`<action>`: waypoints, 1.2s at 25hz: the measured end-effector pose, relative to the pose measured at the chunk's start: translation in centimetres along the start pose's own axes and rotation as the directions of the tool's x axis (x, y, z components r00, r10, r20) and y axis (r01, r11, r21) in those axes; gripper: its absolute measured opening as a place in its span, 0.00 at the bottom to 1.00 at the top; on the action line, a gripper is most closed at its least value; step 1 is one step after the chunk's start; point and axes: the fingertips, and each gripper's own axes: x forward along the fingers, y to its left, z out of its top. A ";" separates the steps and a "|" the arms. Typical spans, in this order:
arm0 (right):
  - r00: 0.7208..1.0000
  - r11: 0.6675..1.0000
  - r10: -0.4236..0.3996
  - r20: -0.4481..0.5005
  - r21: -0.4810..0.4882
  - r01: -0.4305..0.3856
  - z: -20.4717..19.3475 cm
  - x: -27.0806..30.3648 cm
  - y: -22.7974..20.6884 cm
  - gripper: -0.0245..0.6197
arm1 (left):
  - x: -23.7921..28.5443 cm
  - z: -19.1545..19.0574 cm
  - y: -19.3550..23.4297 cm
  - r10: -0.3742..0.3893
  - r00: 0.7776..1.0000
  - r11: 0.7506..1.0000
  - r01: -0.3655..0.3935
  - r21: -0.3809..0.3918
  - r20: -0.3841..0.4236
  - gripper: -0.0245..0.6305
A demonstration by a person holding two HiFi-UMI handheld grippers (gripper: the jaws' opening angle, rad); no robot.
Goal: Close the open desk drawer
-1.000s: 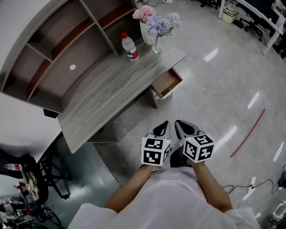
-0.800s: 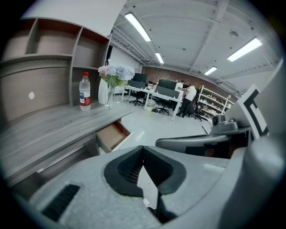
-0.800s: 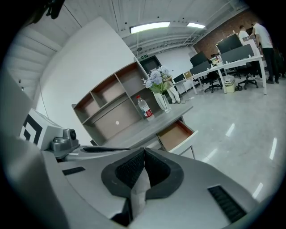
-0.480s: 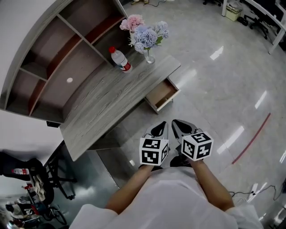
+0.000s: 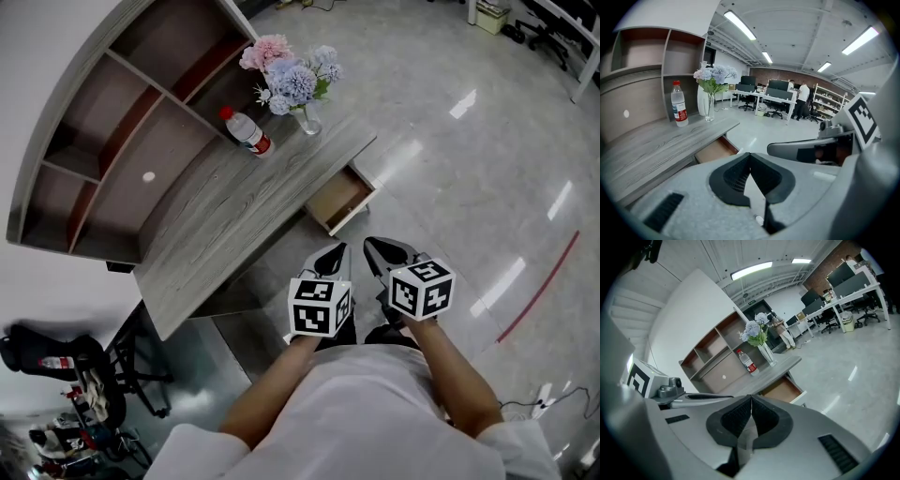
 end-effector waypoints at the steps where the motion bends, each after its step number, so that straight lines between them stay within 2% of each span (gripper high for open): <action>1: 1.000 1.000 0.000 -0.002 0.002 0.000 -0.2 0.3 -0.3 0.04 | 0.2 -0.1 0.2 -0.002 1.000 1.000 0.002 -0.001 -0.001 0.04; 7: 1.000 0.998 -0.011 0.014 0.057 0.010 -1.4 2.9 -2.1 0.04 | 2.1 -1.0 2.3 -0.015 0.999 1.000 0.015 -0.002 -0.031 0.04; 16: 0.996 0.975 -0.059 0.066 0.216 0.043 -2.9 8.3 -6.2 0.04 | 7.0 -1.5 5.1 -0.062 0.993 0.998 0.064 0.020 -0.096 0.04; 23: 0.991 0.942 -0.123 0.059 0.320 0.098 -4.8 11.8 -9.9 0.04 | 9.9 -1.9 7.0 -0.069 0.987 0.997 0.075 0.036 -0.144 0.04; 30: 0.988 0.908 -0.149 0.039 0.400 0.121 -6.8 14.1 -11.8 0.05 | 11.7 -1.7 8.6 -0.071 0.985 0.996 0.079 0.040 -0.156 0.04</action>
